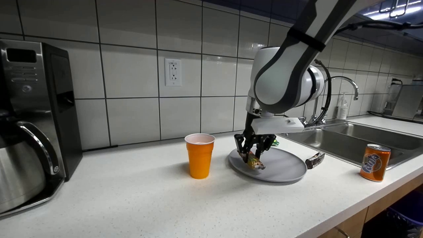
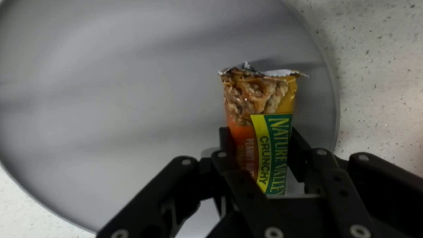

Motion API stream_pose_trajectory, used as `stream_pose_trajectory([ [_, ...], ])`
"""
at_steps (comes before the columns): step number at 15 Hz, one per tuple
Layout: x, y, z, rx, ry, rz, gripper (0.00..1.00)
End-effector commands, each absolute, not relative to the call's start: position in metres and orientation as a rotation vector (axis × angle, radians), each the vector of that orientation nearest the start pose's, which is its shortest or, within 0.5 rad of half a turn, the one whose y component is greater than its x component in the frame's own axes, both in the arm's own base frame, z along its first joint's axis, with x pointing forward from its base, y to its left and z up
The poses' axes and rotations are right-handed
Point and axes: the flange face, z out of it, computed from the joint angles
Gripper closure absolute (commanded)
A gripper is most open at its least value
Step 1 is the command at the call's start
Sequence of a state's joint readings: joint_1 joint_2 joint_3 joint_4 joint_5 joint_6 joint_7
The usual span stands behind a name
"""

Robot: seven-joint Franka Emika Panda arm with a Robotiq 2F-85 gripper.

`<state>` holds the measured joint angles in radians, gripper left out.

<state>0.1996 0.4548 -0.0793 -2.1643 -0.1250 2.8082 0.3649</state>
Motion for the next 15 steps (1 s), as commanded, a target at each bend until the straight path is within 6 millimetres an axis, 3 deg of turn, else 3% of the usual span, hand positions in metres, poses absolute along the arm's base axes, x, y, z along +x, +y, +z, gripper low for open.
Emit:
stream_pose_trajectory([
  [1,0.584,0.072,0.207,-3.164,0.181,-0.300,0.32],
  [6,0.578,0.070,0.221,-3.155,0.207,-0.324,0.00],
  [15,0.562,0.049,0.256,-3.159,0.365,-0.390,0.00],
])
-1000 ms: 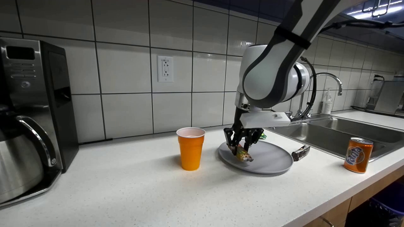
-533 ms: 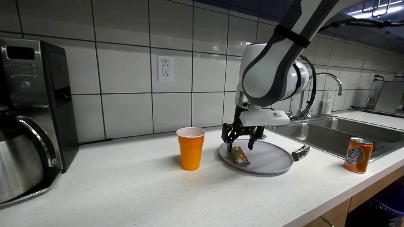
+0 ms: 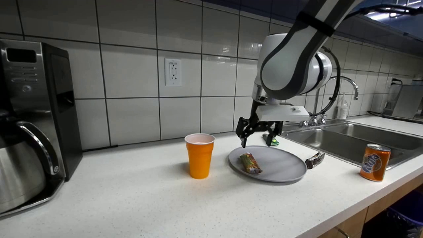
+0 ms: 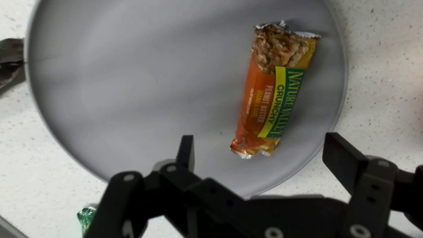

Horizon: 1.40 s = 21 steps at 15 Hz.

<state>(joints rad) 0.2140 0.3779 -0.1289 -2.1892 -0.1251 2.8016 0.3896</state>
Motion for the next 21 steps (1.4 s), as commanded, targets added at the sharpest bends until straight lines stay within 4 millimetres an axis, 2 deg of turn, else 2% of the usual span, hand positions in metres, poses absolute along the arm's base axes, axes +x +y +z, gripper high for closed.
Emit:
stream_pose_trajectory([
  [1,0.559,0.046,0.259,-3.158,0.398,-0.390,0.00],
  [13,0.515,0.001,0.292,-3.150,0.825,-0.345,0.00],
  [21,0.493,-0.054,0.297,-3.100,1.033,-0.313,0.00],
])
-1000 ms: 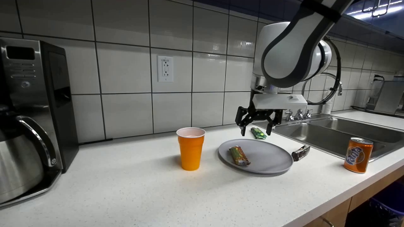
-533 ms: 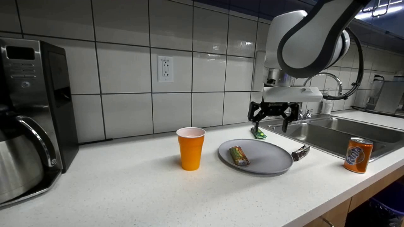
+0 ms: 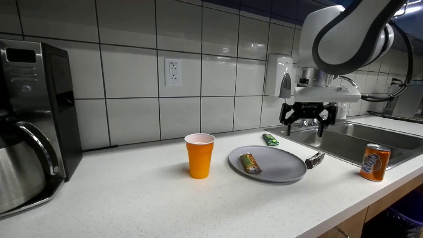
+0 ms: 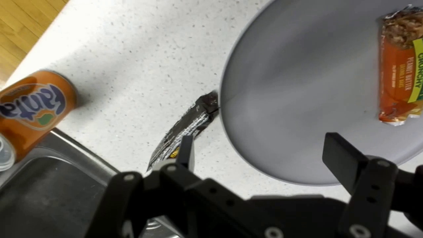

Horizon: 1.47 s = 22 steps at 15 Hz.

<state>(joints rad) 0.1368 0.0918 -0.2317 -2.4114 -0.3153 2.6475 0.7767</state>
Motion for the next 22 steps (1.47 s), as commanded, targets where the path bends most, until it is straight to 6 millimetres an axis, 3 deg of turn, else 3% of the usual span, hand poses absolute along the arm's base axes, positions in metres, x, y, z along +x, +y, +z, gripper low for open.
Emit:
stream_pose_trajectory([
  [1,0.491,-0.062,0.296,-3.090,1.054,-0.309,0.00],
  [11,0.492,-0.124,0.275,-3.016,1.275,-0.259,0.00],
  [22,0.522,-0.140,0.239,-2.890,1.490,-0.226,0.00],
])
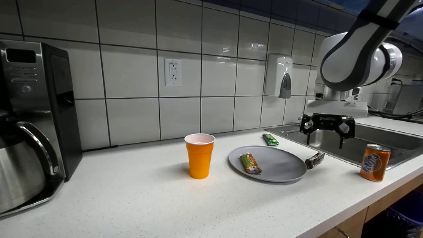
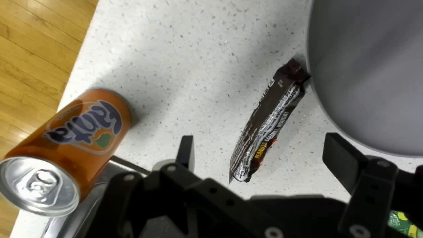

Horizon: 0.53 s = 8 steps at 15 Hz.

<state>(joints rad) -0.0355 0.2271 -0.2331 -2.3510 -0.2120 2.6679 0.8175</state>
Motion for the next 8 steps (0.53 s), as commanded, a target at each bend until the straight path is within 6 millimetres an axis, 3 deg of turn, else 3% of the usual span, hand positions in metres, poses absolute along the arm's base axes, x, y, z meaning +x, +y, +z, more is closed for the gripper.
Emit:
stream_pose_trajectory([
  [1,0.526,-0.141,0.235,-2.879,1.507,-0.220,0.00],
  [8,0.545,-0.152,0.210,-2.826,1.595,-0.176,0.00],
])
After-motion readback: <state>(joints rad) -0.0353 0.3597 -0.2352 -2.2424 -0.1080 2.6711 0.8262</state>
